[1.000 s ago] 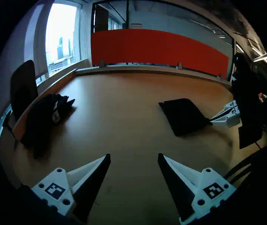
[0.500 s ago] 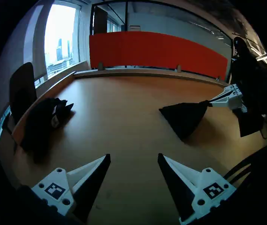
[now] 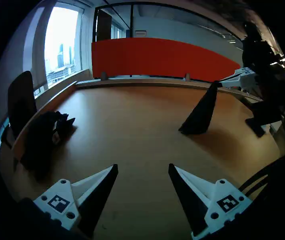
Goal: Fold towel
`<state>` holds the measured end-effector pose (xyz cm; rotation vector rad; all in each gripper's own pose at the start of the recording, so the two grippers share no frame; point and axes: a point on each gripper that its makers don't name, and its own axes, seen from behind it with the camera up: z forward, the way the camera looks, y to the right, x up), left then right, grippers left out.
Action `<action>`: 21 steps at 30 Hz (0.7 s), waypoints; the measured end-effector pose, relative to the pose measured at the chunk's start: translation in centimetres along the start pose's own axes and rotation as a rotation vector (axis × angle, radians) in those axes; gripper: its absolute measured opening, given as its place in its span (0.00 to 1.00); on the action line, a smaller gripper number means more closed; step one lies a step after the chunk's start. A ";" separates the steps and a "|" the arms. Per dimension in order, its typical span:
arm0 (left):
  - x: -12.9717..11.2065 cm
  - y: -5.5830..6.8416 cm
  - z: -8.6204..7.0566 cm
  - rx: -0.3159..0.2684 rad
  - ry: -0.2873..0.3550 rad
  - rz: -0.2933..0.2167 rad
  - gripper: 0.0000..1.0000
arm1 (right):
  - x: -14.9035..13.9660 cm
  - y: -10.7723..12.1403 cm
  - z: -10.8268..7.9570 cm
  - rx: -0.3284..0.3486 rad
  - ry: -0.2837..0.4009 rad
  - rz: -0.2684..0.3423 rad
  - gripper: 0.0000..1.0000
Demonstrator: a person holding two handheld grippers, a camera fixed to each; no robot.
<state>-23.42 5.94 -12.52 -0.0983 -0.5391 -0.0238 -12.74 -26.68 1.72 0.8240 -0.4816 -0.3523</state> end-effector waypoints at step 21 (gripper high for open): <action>1.9 1.3 1.0 -0.046 0.017 0.013 0.94 | 1.6 5.8 -5.9 -0.092 0.027 0.060 0.01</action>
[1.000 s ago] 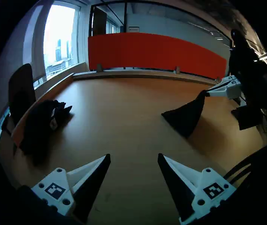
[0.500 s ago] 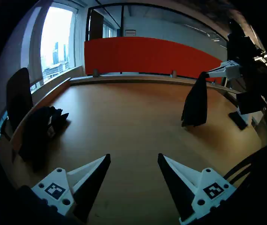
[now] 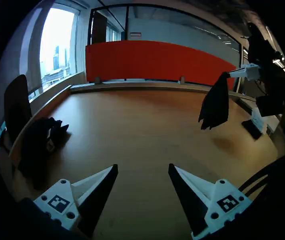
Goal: Fold towel
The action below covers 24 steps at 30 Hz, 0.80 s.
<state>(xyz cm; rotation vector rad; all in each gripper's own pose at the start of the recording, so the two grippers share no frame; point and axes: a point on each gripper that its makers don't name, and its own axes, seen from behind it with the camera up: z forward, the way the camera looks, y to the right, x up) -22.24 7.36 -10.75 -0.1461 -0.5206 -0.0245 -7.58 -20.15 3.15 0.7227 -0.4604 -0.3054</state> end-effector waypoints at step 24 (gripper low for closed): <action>0.1 1.1 0.7 -0.022 -0.021 0.031 0.94 | -5.2 10.8 -6.3 -0.165 -0.071 0.076 0.01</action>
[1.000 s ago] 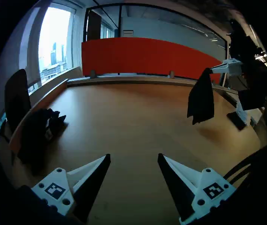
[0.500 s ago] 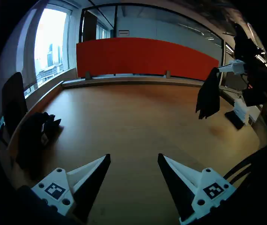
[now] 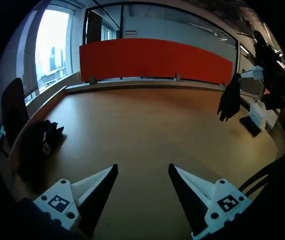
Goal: Fold towel
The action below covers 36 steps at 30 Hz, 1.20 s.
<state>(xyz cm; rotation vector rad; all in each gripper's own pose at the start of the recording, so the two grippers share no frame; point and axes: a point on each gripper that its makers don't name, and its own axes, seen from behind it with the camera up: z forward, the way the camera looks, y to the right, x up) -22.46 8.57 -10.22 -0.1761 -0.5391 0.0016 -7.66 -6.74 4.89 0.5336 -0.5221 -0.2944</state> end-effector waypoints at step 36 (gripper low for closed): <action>0.6 1.6 1.2 -0.006 -0.030 0.041 0.94 | -7.4 16.2 -3.2 -0.231 -0.126 0.105 0.01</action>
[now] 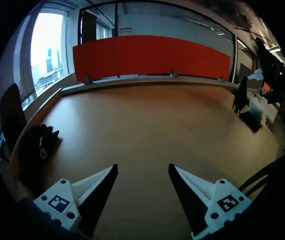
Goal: Fold towel
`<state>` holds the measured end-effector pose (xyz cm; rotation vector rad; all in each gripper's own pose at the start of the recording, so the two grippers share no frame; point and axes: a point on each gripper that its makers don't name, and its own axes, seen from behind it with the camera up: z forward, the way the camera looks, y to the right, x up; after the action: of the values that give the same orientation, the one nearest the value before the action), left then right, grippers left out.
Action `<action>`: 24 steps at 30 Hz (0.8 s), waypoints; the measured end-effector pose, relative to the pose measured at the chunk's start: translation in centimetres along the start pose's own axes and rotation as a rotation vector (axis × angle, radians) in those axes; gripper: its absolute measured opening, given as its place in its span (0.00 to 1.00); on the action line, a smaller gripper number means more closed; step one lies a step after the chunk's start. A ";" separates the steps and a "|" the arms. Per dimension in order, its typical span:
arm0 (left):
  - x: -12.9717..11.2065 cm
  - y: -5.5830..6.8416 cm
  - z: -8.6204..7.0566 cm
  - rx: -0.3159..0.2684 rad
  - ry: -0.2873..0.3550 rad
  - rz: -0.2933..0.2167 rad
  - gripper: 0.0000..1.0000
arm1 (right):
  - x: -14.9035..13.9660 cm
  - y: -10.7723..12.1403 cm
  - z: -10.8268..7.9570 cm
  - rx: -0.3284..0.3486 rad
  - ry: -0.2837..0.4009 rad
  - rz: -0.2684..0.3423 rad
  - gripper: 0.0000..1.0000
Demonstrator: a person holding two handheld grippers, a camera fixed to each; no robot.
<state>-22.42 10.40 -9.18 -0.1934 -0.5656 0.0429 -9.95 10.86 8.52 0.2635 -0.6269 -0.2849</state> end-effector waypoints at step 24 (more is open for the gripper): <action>0.0 1.2 0.0 -0.003 -0.012 0.010 0.94 | -3.4 4.5 -0.5 -0.058 -0.050 0.078 0.01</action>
<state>-22.40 11.60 -9.44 -0.1989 -0.5766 0.0534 -11.52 16.24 7.78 0.1759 -0.6759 -0.2345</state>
